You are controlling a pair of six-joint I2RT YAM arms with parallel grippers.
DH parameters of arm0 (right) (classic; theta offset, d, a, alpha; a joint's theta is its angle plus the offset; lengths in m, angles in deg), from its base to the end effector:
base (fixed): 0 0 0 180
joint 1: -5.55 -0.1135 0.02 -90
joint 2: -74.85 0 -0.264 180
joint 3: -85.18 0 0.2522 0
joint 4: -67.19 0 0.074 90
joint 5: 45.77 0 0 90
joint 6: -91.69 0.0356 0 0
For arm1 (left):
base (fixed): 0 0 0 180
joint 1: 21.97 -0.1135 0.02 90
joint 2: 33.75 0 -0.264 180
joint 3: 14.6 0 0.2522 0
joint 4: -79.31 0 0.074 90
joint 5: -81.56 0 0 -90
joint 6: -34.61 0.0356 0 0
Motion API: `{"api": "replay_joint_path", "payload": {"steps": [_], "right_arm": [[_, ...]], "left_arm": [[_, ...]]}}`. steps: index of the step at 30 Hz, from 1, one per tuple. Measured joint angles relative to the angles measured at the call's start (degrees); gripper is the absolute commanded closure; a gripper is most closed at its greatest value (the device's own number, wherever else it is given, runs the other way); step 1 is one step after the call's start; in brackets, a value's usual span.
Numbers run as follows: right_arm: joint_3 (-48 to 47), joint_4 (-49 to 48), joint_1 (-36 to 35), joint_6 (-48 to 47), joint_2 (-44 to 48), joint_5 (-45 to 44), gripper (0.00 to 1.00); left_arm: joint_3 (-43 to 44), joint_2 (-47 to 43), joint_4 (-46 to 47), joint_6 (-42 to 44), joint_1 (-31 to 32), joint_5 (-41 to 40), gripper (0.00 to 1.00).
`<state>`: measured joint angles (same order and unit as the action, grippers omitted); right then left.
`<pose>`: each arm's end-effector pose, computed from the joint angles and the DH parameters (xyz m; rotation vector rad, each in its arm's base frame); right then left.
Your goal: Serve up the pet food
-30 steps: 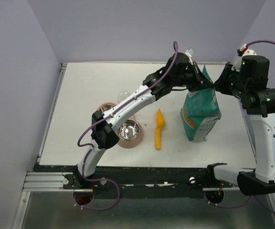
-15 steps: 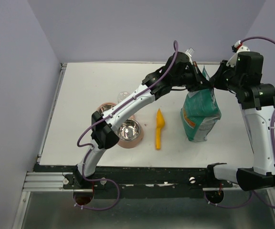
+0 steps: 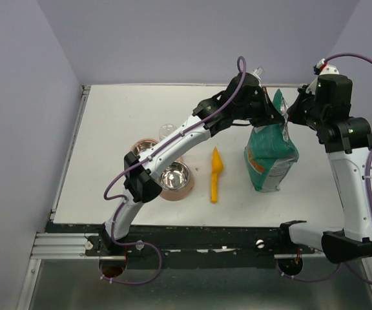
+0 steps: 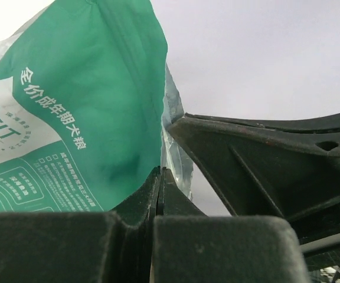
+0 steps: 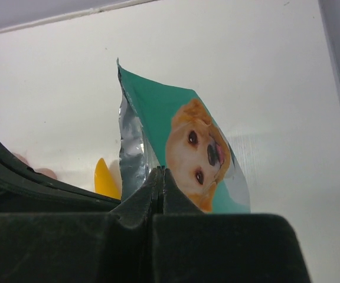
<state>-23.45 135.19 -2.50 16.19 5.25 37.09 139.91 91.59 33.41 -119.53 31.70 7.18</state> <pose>0.2180 0.0264 0.4668 0.1927 2.0651 0.1120 0.2865 -0.4058 0.4206 0.0228 2.2195 -1.5625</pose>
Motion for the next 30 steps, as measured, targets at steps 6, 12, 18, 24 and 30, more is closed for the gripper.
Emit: {"api": "replay_joint_path", "payload": {"steps": [6, 12, 18, 24, 30], "right_arm": [[-0.46, 1.81, -1.66, -0.79, -1.07, -5.27, 0.99], [-0.48, 2.75, -4.72, -2.69, -1.77, -12.11, 1.0], [-1.66, 4.31, -7.87, -3.74, -3.15, -19.02, 1.0], [-6.1, 6.75, -7.85, -1.2, -4.74, -13.16, 0.92], [-5.99, 7.13, -7.72, 2.03, -4.46, -8.15, 0.8]], "left_arm": [[0.44, 0.13, -3.06, 3.43, 0.13, -1.88, 1.0], [1.33, 0.79, -5.81, 4.87, 0.13, -2.67, 1.0], [1.31, 0.63, -6.84, 6.91, 0.07, -4.07, 1.0], [0.17, -0.57, -5.6, 6.86, -0.31, -3.56, 1.0], [0.15, -0.74, -5.03, 5.73, -0.42, -2.86, 1.0]]}}
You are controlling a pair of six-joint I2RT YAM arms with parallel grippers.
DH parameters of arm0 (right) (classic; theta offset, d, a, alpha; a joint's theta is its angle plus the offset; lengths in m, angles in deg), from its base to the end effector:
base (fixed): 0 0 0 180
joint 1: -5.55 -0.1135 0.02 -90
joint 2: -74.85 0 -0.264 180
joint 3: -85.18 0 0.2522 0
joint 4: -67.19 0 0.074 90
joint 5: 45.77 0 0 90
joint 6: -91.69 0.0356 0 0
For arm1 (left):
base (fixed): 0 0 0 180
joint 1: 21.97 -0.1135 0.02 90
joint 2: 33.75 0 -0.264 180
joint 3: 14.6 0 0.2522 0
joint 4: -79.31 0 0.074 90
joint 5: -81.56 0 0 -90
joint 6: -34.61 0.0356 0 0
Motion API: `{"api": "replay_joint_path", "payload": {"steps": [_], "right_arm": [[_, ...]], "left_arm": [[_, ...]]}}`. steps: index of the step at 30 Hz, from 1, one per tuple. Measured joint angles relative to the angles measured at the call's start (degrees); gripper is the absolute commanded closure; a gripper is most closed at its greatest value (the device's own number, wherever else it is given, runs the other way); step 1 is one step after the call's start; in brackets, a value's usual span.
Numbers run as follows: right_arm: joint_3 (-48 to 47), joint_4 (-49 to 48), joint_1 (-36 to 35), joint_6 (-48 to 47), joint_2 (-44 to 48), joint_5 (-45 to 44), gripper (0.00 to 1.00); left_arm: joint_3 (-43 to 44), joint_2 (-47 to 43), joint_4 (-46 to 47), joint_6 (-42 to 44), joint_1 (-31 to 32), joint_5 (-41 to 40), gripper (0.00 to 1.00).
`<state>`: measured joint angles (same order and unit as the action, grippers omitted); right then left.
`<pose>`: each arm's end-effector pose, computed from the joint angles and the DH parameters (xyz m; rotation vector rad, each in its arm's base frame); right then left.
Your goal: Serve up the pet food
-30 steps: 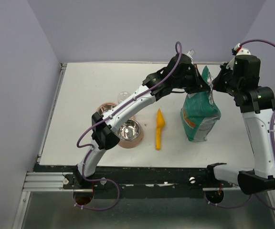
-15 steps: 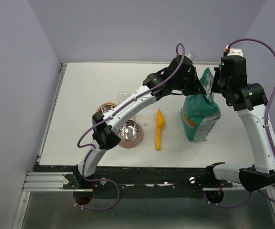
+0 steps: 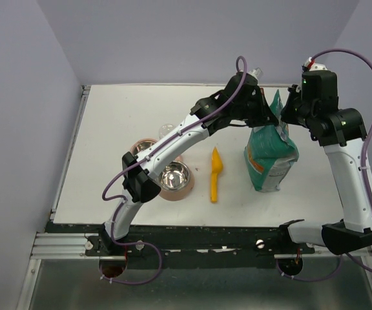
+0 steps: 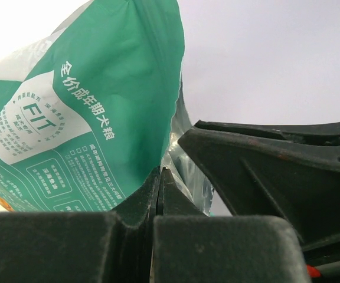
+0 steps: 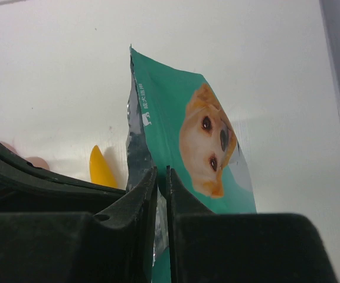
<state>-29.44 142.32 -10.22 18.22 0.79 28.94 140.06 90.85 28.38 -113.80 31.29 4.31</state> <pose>0.2223 0.0530 0.4699 0.1655 2.1438 0.0369 0.2867 -0.3972 0.4184 0.0716 2.2442 -1.4166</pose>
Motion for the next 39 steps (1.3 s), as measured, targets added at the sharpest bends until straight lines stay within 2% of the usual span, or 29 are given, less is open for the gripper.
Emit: {"api": "replay_joint_path", "payload": {"steps": [6, 17, 23, 30, 35, 39], "right_arm": [[-0.13, 2.64, 0.0, 1.86, -1.33, -0.33, 0.65], [-0.63, 7.23, -0.02, 1.38, -0.55, -7.15, 0.64], [-3.34, 10.97, 0.04, 1.66, -0.92, -5.79, 0.52], [-11.1, 11.21, 0.07, 3.13, -1.66, -0.37, 0.5], [-9.84, 10.99, 0.07, 2.45, -1.92, 2.51, 0.51], [-6.36, 10.73, 0.09, 1.6, -1.42, 3.04, 0.56]], "left_arm": [[0.0, 0.0, 0.22, -1.03, -0.02, 0.24, 1.0], [0.0, 0.0, 0.22, -1.38, -0.04, 0.61, 1.0], [0.0, -0.13, 0.96, -1.6, -0.26, 1.03, 1.0], [0.0, -0.37, 2.19, -2.34, -0.28, 1.51, 1.0], [0.0, -0.37, 2.75, -2.69, -0.31, 2.01, 1.0], [-0.02, -0.28, 1.92, -2.54, -0.33, 2.08, 1.0]]}}
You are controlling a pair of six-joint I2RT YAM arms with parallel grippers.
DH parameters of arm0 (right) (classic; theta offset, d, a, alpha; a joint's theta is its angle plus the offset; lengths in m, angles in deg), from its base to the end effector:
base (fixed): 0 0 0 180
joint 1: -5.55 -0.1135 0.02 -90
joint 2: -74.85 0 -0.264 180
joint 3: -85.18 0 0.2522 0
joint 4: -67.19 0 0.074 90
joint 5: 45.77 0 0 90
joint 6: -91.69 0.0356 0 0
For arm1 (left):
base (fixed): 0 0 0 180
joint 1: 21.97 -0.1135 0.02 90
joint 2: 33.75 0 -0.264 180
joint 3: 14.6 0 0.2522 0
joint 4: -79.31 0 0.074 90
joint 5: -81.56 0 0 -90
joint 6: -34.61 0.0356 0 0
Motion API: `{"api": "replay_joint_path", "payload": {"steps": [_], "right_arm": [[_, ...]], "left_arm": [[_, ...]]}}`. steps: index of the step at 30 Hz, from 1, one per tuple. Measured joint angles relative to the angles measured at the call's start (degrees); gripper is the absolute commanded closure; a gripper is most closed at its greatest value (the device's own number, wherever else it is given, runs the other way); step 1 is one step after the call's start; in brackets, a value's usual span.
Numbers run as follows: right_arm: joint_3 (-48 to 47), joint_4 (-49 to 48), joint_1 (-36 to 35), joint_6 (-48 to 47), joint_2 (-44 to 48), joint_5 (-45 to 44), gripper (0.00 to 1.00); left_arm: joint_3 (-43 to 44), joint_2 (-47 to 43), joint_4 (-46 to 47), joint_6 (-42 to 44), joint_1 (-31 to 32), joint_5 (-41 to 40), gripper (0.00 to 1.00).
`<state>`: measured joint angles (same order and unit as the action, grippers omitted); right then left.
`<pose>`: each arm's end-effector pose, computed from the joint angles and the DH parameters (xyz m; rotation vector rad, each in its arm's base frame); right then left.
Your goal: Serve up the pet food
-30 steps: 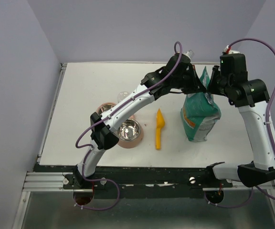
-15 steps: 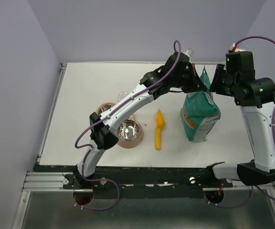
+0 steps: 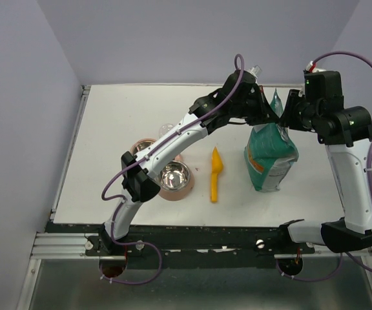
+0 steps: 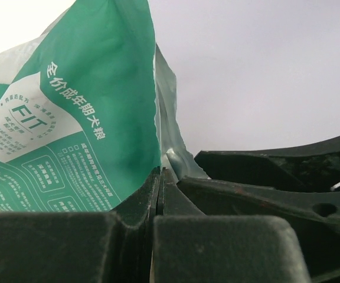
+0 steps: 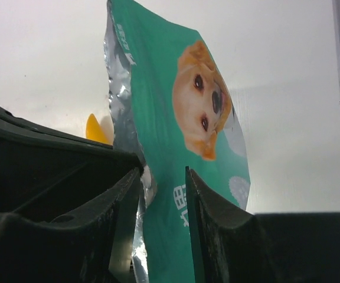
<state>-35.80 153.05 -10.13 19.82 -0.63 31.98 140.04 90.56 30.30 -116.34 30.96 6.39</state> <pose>0.2076 0.0504 0.4785 0.1600 2.2513 0.0717 0.2876 -0.3958 0.4242 0.0515 2.2286 -1.4923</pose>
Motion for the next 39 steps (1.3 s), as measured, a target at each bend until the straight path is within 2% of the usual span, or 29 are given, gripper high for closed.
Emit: {"api": "replay_joint_path", "payload": {"steps": [5, 7, 11, 12, 14, 15, 17, 20, 22, 26, 34, 39], "right_arm": [[1.88, 0.61, 0.02, -0.81, 0.81, -1.7, 0.61], [1.9, 0.63, 0.02, -1.14, 0.94, -3.02, 0.67], [1.92, 0.68, -0.11, -1.73, 0.96, -4.55, 0.89], [2.03, 0.68, -0.11, -1.9, 0.96, -4.87, 0.92], [2.19, 0.5, -0.13, -2.16, 0.9, -5.22, 0.89], [2.34, 0.35, -0.13, -2.38, 0.87, -5.44, 0.82], [2.6, -0.02, -0.13, -2.71, 0.85, -5.51, 0.75], [3.93, -0.83, -0.11, -3.26, 0.57, -5.55, 0.71], [6.19, -1.99, -0.11, -3.43, 0.55, -5.6, 0.75], [9.27, -3.61, -0.02, -3.15, 0.52, -5.55, 0.99], [6.29, -2.36, -0.22, -4.2, 0.33, -12.61, 1.0], [5.77, -1.42, -0.22, -4.28, 0.39, -18.67, 1.0]], "left_arm": [[-0.02, 0.0, -0.13, 0.07, -0.09, 0.2, 1.0], [-0.02, 0.0, -0.15, 0.11, -0.09, 0.2, 1.0], [-0.02, -0.02, 0.0, 0.24, -0.04, 0.2, 1.0], [0.0, -0.02, 0.02, 0.22, -0.07, 0.2, 1.0], [0.0, -0.02, -0.04, 0.02, -0.04, 0.2, 1.0], [0.0, -0.02, -0.09, -0.13, -0.04, 0.17, 1.0], [0.0, -0.02, -0.2, -0.52, -0.04, 0.2, 1.0], [0.07, -0.02, -0.26, -1.38, -0.04, 0.28, 1.0], [0.13, -0.02, -0.55, -1.64, -0.04, 0.33, 1.0], [0.28, -0.02, -1.16, -1.92, -0.11, 0.5, 1.0], [0.74, -0.28, -3.45, 2.01, -0.15, 0.35, 1.0], [-3.74, -4.02, -6.54, 7.65, -0.81, -0.07, 1.0]]}}
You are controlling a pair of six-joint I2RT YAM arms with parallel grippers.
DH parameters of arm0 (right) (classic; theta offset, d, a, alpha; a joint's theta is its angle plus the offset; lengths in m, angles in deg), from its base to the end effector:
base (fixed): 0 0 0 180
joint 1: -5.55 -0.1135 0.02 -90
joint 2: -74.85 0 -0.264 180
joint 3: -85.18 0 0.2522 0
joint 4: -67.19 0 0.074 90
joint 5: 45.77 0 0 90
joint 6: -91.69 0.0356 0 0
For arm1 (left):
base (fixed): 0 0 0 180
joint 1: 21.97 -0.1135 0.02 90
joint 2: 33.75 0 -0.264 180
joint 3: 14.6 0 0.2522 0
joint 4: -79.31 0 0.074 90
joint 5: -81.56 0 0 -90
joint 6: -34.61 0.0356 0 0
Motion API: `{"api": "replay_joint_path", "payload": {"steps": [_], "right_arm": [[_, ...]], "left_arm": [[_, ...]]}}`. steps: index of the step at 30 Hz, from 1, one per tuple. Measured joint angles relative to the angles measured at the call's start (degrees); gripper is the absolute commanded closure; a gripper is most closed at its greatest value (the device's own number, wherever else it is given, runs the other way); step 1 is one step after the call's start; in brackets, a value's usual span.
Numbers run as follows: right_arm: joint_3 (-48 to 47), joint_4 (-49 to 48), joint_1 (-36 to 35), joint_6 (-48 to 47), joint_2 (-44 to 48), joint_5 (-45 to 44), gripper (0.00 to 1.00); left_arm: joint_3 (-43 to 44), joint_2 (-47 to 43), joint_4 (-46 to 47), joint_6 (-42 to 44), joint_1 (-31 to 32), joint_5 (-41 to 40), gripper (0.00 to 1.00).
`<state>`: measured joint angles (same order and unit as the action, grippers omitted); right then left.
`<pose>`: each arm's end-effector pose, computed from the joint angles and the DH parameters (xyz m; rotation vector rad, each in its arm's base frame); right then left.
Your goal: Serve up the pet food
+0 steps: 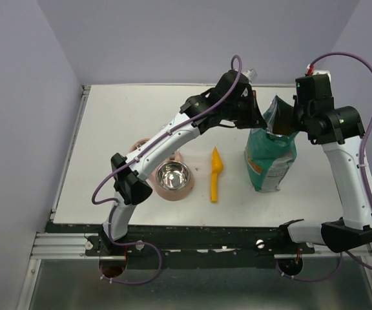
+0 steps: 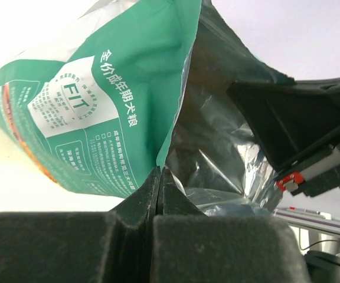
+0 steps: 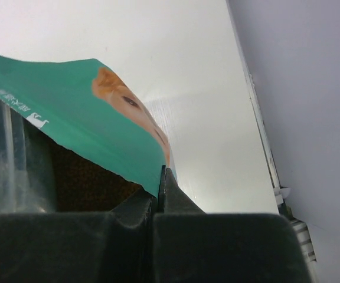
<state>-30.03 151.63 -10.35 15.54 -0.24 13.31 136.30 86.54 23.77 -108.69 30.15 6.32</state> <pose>0.2163 0.0426 0.4581 0.2190 2.2259 -0.3536 0.2805 -0.3754 0.4242 0.1658 2.2937 -1.3430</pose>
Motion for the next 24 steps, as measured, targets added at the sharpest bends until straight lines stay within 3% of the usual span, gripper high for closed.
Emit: {"api": "replay_joint_path", "payload": {"steps": [5, 13, 14, 15, 16, 17, 18, 22, 24], "right_arm": [[-0.74, 0.13, -0.07, -0.79, 0.11, 1.14, 1.0], [0.2, -0.66, 0.24, -2.34, 1.66, 10.93, 1.0], [0.7, -0.96, 0.22, -2.27, 2.14, 12.09, 1.0], [0.96, -1.16, 0.22, -2.16, 2.47, 13.16, 1.0], [1.03, -1.18, 0.24, -2.08, 2.58, 14.01, 1.0], [1.03, -1.27, 0.24, -1.97, 2.62, 14.8, 1.0], [1.03, -1.36, 0.24, -1.95, 2.62, 15.45, 1.0], [0.94, -1.49, 0.26, -1.99, 2.6, 16.92, 1.0], [0.68, -1.38, 0.26, -2.05, 2.49, 17.22, 1.0]], "left_arm": [[-2.64, -4.28, -1.79, 4.7, -0.72, -0.68, 1.0], [-1.66, -12.55, -4.48, 9.38, -4.22, -0.55, 1.0], [-1.62, -13.44, -4.17, 9.38, -4.42, -0.31, 0.87], [-1.64, -14.23, -3.74, 9.33, -4.42, 0.15, 0.67], [-1.64, -14.73, -2.99, 9.16, -4.35, 0.68, 0.58], [-1.64, -15.02, -2.08, 8.72, -4.24, 1.18, 0.3], [-1.53, -14.93, -1.2, 7.91, -4.07, 1.68, 0.22], [3.15, -10.14, -0.66, 6.45, -3.34, 2.01, 0.18], [4.04, -7.48, -0.72, 6.08, -3.02, 1.73, 0.23]]}}
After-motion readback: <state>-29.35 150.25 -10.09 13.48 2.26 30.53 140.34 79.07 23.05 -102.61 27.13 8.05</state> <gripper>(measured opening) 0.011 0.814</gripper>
